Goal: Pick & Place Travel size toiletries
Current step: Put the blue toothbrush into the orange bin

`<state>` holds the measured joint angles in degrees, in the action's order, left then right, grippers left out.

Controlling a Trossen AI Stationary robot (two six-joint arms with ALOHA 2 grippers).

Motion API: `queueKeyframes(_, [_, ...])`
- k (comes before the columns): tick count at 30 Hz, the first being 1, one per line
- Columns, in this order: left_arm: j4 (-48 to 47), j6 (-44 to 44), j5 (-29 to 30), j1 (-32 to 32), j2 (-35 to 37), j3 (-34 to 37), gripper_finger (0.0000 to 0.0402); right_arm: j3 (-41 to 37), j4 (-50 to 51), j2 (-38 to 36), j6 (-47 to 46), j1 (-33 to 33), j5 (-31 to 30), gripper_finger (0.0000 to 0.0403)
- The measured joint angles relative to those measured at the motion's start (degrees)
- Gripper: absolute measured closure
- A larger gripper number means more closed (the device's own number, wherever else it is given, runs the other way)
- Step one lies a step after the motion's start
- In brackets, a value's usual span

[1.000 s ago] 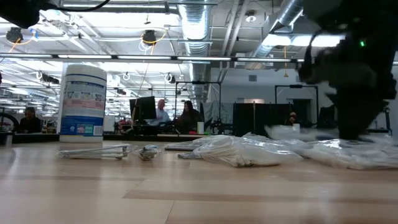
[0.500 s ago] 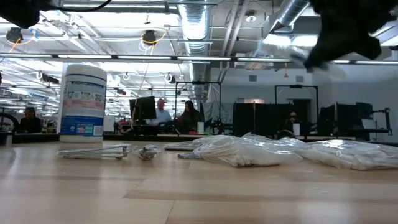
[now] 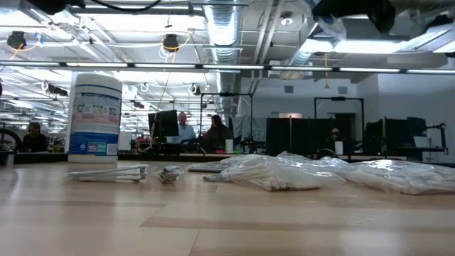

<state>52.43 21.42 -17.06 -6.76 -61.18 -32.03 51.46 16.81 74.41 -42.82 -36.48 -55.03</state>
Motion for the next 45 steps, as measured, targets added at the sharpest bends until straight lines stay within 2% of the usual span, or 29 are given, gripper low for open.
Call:
queueKeyframes(3, [0.0, 3.0, -0.3, 0.0, -3.4, -1.3, 0.039, 0.0, -4.9, 0.0, 13.9, -1.1, -3.6, 0.0393])
queueKeyframes(7, [0.1, 9.1, -0.5, 0.0, -6.7, -2.2, 0.0391, 0.0, -12.7, -0.1, 42.2, -2.2, -4.0, 0.0393])
queueKeyframes(12, [0.1, 17.2, -7.0, 1.4, -10.4, -3.5, 0.0399, 0.1, -27.8, 2.0, 74.2, -3.1, -4.1, 0.0393])
queueKeyframes(14, [0.1, 17.6, -8.6, 1.7, -11.5, -3.7, 0.0399, 0.9, -33.2, 3.4, 86.0, -3.7, -4.0, 0.0392])
queueKeyframes(16, [0.1, 17.4, -8.9, 2.2, -12.3, -3.7, 0.04, 3.5, -34.4, 5.9, 95.0, -3.5, -4.7, 0.0388])
queueKeyframes(20, [-0.1, 10.0, -8.9, 2.4, -13.7, -3.5, 0.04, 11.3, -33.0, 12.5, 109.5, -2.6, -11.1, 0.0387])
queueKeyframes(24, [-2.8, 13.6, -10.9, 3.4, -14.6, -3.5, 0.04, 22.8, -14.7, 19.0, 111.8, -1.8, -11.2, 0.039])
queueKeyframes(28, [-6.8, 11.3, -15.8, 5.2, -14.7, -3.5, 0.04, 33.9, 4.6, 26.2, 111.9, -1.4, -14.0, 0.0388])
queueKeyframes(31, [-10.0, 8.8, -17.8, 5.3, -14.7, -3.5, 0.04, 39.9, 13.1, 30.0, 111.8, -1.4, -14.3, 0.0388])
queueKeyframes(36, [-11.6, 6.9, -18.0, 4.8, -14.7, -3.5, 0.0385, 46.1, 24.5, 33.2, 110.6, -0.7, -14.5, 0.0389])
queueKeyframes(40, [-11.7, 5.5, -18.3, 3.9, -14.7, -3.5, 0.0338, 47.2, 27.1, 33.5, 110.3, -0.4, -14.6, 0.0388])
queueKeyframes(45, [-11.7, 4.3, -13.1, 3.7, -14.7, -3.5, 0.0239, 47.2, 29.5, 33.7, 110.3, 0.6, -13.8, 0.0388])
